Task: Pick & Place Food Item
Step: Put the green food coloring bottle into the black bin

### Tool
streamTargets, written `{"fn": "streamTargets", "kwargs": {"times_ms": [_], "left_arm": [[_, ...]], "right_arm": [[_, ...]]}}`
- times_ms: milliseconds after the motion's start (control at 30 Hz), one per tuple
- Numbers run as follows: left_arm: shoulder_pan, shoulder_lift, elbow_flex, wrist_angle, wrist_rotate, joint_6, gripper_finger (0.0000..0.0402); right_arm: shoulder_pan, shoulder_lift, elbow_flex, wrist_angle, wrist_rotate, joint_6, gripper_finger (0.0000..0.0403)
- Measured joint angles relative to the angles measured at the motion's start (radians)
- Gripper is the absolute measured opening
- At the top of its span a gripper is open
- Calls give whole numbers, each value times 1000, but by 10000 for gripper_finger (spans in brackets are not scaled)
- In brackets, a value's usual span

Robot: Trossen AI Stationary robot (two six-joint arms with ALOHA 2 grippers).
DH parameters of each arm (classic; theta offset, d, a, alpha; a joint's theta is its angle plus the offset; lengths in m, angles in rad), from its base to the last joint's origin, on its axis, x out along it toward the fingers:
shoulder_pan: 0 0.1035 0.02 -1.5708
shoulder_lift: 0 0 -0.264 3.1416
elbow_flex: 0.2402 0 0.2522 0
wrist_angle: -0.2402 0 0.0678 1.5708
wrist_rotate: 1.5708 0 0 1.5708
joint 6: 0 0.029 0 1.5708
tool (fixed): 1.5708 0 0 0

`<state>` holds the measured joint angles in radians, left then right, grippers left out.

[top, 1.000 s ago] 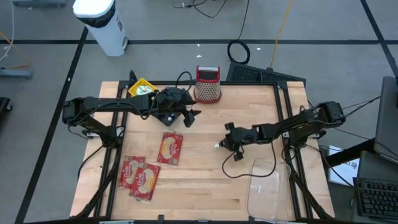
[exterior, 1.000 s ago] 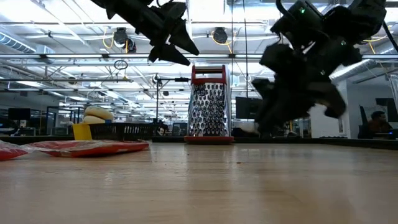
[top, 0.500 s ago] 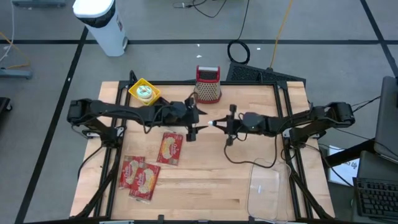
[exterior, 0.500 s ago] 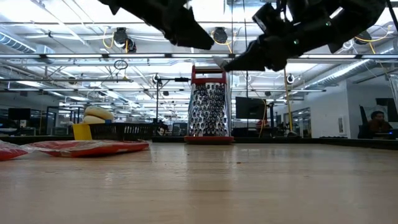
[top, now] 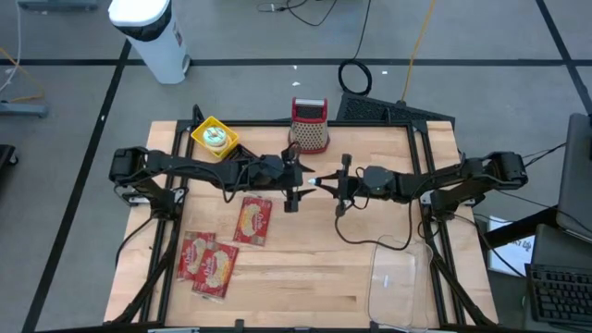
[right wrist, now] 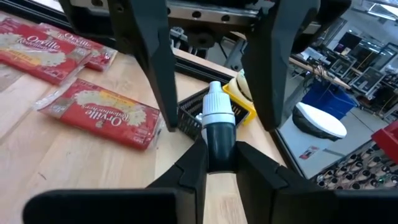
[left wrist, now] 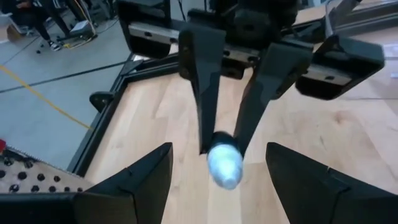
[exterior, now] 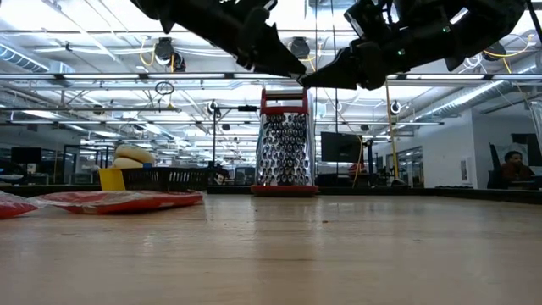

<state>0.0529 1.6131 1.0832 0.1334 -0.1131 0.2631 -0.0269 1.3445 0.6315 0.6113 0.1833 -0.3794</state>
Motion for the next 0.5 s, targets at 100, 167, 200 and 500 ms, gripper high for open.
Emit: {"fn": "streamTargets", "kwargs": {"times_ms": [100,167,200,500], "left_arm": [[1,0,0,-12,-2,0,255],[1,0,0,-23,-5,1,255],[1,0,0,-29,-14,1,253],[1,0,0,-41,-45,-2,154]], "right_arm": [[0,0,0,1,0,0,60],[0,0,0,-1,0,0,59],[0,0,0,-1,0,0,58],[0,0,0,-1,0,0,59]]}}
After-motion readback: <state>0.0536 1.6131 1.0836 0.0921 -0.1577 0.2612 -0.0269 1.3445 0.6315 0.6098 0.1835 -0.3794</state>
